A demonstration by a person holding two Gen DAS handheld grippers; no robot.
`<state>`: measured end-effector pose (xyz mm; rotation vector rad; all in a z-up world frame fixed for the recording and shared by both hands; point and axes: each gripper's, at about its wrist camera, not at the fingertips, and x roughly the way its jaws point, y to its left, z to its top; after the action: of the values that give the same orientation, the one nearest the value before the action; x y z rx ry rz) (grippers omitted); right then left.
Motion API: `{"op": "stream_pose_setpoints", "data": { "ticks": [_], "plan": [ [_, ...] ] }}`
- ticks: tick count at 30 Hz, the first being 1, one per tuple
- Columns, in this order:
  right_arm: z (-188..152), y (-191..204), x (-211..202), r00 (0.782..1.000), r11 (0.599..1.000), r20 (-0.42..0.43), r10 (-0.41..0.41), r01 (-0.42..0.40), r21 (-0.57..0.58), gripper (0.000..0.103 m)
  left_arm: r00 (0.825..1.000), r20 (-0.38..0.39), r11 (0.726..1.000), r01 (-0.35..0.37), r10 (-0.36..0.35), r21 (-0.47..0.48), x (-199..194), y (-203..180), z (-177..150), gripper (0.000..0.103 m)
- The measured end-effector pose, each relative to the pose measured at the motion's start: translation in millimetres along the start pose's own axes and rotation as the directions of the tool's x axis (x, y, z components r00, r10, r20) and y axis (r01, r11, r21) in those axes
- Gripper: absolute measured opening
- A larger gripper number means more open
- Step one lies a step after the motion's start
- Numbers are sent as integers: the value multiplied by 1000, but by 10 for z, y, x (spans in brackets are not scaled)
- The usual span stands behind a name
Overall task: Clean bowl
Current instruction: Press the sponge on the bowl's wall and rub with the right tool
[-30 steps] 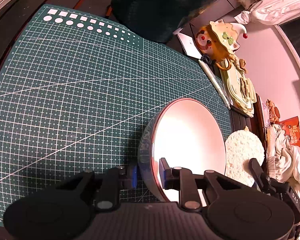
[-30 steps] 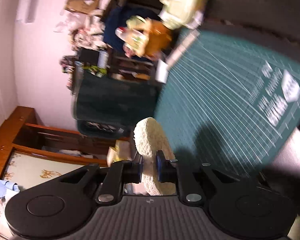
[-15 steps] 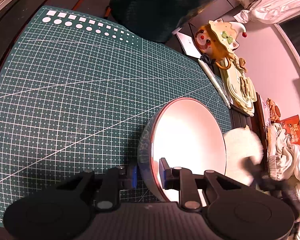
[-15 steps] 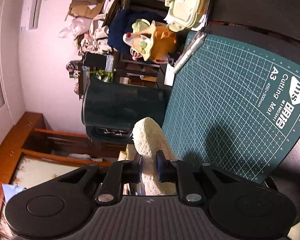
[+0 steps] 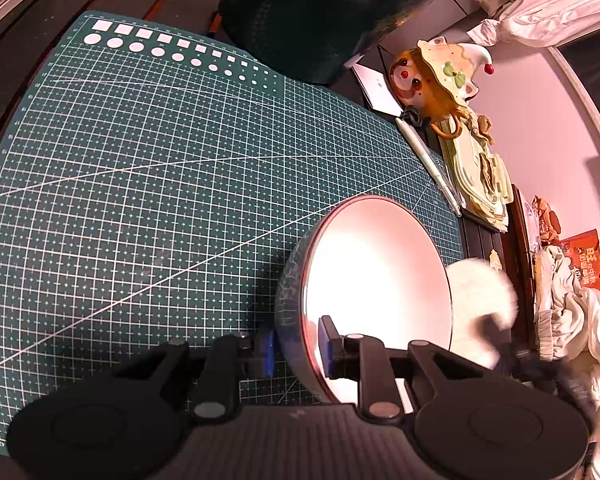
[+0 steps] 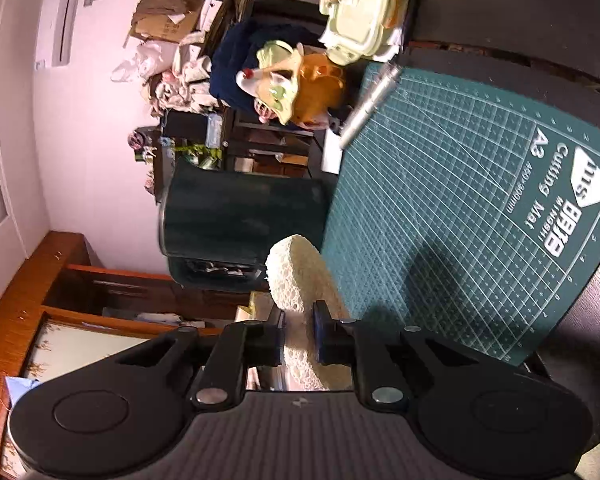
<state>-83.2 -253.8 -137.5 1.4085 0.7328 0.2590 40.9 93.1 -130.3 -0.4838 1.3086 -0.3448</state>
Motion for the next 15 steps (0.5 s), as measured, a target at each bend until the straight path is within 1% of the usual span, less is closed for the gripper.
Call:
{"op": "stream_pose_setpoints", "data": {
  "ticks": [3,6,9,11,13,15],
  "plan": [
    [-94,-156,135,997,998,-49,-66,67,19,14,1000,1,1000,0,0,1,-24,-10,-10,21],
    [-49,-96,89,998,999,-35,-48,49,12,14,1000,1,1000,0,0,3,-12,-7,-13,21],
    [31,37,-15,1000,1000,8,2,-2,-8,14,1000,1,1000,0,0,6,8,-2,-15,21],
    [54,65,-35,1000,1000,17,22,-22,-10,14,1000,1,1000,-1,1,6,4,-6,-14,21],
    [25,20,9,1000,1000,4,12,-12,-4,14,1000,1,1000,-2,2,6,3,-7,-18,21],
    [-41,-82,92,1000,1000,-22,-15,16,13,14,1000,3,1000,-2,2,8,2,-4,-22,21]
  ]
}}
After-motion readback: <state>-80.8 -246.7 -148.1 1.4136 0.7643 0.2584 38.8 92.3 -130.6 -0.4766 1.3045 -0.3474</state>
